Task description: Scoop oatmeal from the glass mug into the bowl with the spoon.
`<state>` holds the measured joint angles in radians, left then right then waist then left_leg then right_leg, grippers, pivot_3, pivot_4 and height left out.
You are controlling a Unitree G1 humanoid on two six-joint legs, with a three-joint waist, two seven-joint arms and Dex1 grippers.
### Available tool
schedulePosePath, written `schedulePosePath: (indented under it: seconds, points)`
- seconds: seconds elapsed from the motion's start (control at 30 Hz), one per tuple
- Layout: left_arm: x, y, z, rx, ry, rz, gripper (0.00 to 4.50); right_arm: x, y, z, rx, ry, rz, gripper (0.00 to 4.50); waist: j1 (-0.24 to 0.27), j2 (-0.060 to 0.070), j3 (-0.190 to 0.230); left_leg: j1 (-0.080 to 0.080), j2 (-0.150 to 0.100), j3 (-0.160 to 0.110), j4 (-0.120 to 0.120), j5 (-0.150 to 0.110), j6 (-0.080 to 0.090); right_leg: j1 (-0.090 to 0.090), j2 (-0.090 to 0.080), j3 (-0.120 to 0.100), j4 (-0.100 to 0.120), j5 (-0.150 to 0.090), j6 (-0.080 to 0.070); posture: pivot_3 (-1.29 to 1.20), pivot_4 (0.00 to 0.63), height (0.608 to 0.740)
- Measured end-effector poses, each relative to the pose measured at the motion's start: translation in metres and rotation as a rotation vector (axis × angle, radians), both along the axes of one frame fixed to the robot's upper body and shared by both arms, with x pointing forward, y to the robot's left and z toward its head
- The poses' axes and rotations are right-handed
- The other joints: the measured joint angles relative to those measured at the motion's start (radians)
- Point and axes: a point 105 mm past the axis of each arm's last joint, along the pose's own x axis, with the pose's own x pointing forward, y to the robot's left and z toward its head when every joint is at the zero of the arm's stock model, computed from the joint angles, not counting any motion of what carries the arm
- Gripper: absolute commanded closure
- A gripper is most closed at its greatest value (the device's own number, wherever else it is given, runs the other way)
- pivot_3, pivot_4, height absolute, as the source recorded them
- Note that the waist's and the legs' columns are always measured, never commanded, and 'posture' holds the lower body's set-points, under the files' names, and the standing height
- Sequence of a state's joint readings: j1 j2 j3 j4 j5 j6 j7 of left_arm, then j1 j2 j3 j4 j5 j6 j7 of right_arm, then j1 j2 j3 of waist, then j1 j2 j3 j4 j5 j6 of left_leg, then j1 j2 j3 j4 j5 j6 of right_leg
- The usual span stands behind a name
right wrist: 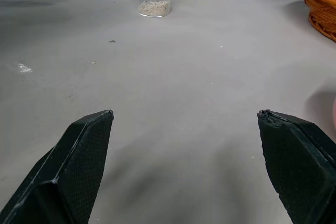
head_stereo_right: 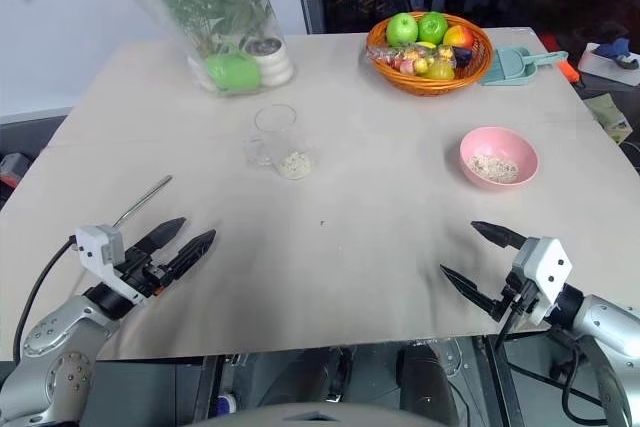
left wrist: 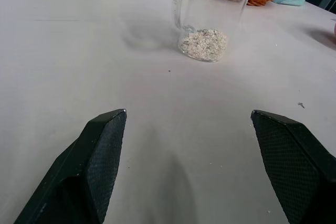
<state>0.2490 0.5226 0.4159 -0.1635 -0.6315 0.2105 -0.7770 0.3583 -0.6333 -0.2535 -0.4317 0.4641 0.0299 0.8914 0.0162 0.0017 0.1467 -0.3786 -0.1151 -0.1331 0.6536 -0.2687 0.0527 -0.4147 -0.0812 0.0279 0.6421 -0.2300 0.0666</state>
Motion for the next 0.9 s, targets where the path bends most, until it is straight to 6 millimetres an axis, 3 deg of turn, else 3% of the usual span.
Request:
schedulePosePath:
  seconds: [0.13,0.3,0.47,0.63,0.9]
  points:
    - [0.009,0.001,0.004,0.006,-0.02,0.04,0.51,0.005,0.007,0.008,0.033,-0.039,0.02,0.02,0.0,0.0,0.0,0.0,0.0,0.0,0.0,0.0,0.0,0.0,0.0,0.0,0.0,0.0,0.0,0.0,0.15,0.74]
    - [0.035,0.02,0.012,0.108,0.003,0.252,0.51,0.009,0.043,0.044,0.142,-0.166,0.187,0.02,-0.002,-0.002,0.0,0.0,0.0,0.0,0.0,0.002,-0.004,0.0,0.001,0.0,0.0,0.0,0.0,0.0,0.15,0.74]
    - [0.05,0.033,0.023,0.102,0.066,0.279,0.51,0.004,0.07,0.078,0.221,-0.257,0.346,0.02,0.0,-0.004,0.001,0.0,0.0,-0.001,0.0,0.002,-0.004,-0.001,0.001,-0.003,0.0,0.0,0.0,0.0,0.15,0.74]
    - [0.051,0.058,0.012,0.161,0.195,0.313,0.51,0.002,0.088,0.088,0.239,-0.26,0.439,0.02,-0.004,-0.006,0.002,-0.001,0.0,-0.001,-0.001,0.002,-0.004,-0.002,0.001,-0.003,0.001,0.001,-0.001,0.0,0.15,0.74]
    - [0.059,0.1,0.016,0.261,0.38,0.309,0.51,0.004,0.1,0.093,0.249,-0.257,0.49,0.02,-0.002,-0.007,0.002,-0.001,0.0,-0.002,-0.001,0.002,-0.004,-0.003,0.001,-0.005,0.001,0.001,-0.001,0.0,0.15,0.74]
